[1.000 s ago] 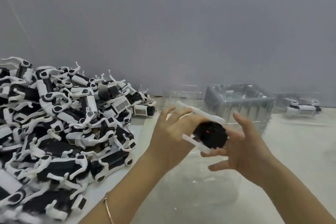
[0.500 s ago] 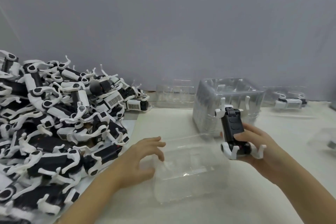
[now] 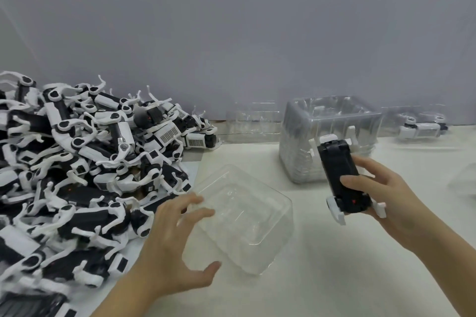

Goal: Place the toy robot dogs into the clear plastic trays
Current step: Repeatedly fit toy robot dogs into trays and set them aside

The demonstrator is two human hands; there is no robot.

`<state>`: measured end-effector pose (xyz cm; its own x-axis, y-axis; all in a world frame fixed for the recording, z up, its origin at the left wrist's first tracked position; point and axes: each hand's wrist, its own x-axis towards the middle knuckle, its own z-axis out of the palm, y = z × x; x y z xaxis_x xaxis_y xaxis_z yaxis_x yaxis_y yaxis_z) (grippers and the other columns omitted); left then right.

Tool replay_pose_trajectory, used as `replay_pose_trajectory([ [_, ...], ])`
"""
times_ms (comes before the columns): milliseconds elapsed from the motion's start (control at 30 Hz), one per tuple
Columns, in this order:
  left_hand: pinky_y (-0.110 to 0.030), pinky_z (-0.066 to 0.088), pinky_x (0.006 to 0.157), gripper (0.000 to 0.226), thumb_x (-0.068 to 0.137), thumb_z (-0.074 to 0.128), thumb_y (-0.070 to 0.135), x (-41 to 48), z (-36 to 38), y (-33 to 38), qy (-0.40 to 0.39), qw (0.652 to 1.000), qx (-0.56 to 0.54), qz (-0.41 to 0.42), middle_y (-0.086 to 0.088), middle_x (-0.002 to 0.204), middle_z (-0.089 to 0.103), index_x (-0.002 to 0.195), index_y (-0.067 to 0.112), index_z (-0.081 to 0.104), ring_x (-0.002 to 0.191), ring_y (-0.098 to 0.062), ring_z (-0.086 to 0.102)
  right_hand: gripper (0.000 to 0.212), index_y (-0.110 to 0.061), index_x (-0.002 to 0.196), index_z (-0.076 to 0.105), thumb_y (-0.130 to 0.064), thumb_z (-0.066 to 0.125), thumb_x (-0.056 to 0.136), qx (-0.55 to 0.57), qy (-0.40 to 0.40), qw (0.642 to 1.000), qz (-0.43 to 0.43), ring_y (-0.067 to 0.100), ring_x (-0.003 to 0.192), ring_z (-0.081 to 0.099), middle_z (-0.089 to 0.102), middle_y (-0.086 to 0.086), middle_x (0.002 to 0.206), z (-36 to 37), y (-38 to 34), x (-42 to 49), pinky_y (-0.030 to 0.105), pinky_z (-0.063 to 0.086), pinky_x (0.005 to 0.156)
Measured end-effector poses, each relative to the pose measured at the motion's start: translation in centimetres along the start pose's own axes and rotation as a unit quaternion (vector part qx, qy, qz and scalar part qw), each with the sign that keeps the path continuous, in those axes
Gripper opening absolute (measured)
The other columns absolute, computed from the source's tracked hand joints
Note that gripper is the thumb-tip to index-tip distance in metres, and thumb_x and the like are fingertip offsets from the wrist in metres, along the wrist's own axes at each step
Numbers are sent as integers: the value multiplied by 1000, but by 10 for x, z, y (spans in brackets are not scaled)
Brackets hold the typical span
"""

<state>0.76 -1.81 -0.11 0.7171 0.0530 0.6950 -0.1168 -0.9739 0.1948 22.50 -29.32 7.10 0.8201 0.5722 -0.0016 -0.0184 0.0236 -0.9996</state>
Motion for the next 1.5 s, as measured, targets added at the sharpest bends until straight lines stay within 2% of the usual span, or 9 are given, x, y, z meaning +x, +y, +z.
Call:
replay_pose_trajectory([
  [167,-36,38,97,47,81,60,59,12,25,1,-9,999,32,-4,-2,112,68,105,20,66,113,-22,55,69,-44,122,61,-40,78,54,-66,-26,997,-23,25,90,73,74,-4,105,15,-7,10,56,48,94],
  [333,-29,38,86,45,71,73,59,28,55,44,79,997,-13,17,6,99,69,102,31,59,95,-11,58,58,-58,115,55,-31,82,71,-159,-73,983,-55,9,72,71,66,-4,114,28,-18,32,23,47,47],
  [433,-24,33,98,50,64,74,56,31,54,48,131,984,-100,-73,10,114,61,106,33,59,112,-6,53,50,-57,109,55,-18,74,84,-236,-132,958,-91,-1,65,66,60,-4,113,29,-20,45,13,46,48],
  [600,-27,30,109,74,55,67,56,44,60,23,57,852,-402,-331,16,144,41,125,41,49,136,1,34,48,-61,107,47,-24,70,88,-368,-197,905,-80,-4,76,62,50,-23,107,37,-14,59,11,46,55],
  [800,-12,32,99,69,63,60,55,61,83,13,-55,752,-552,-356,27,136,49,129,37,52,136,7,34,45,-58,117,53,-35,73,84,-469,-265,842,-30,-1,89,54,53,-25,101,53,0,75,15,44,68],
  [1067,2,37,81,54,74,64,38,69,97,14,-112,764,-522,-362,13,135,45,125,40,46,128,13,34,49,-47,130,56,-34,72,85,-569,-248,769,-151,3,94,38,42,-18,100,43,26,74,20,30,78],
  [1300,-11,41,86,53,72,77,13,80,99,10,-100,753,-522,-388,2,128,49,113,33,49,121,1,45,40,-37,119,67,-53,67,82,-641,-165,658,-360,16,98,45,54,-5,105,39,37,74,30,33,91],
  [1433,-15,39,92,63,67,82,22,82,96,6,-71,737,-517,-430,0,134,48,120,37,52,123,-7,48,30,-44,108,65,-44,63,78,-350,-49,913,-204,-1,99,46,51,-15,106,22,33,60,16,36,88],
  [1500,-26,30,103,92,53,80,43,82,96,4,-88,721,-504,-468,5,143,38,137,38,42,134,-9,39,19,-43,100,64,-35,64,83,-197,114,962,-151,-2,88,54,61,-9,102,15,44,45,11,41,74],
])
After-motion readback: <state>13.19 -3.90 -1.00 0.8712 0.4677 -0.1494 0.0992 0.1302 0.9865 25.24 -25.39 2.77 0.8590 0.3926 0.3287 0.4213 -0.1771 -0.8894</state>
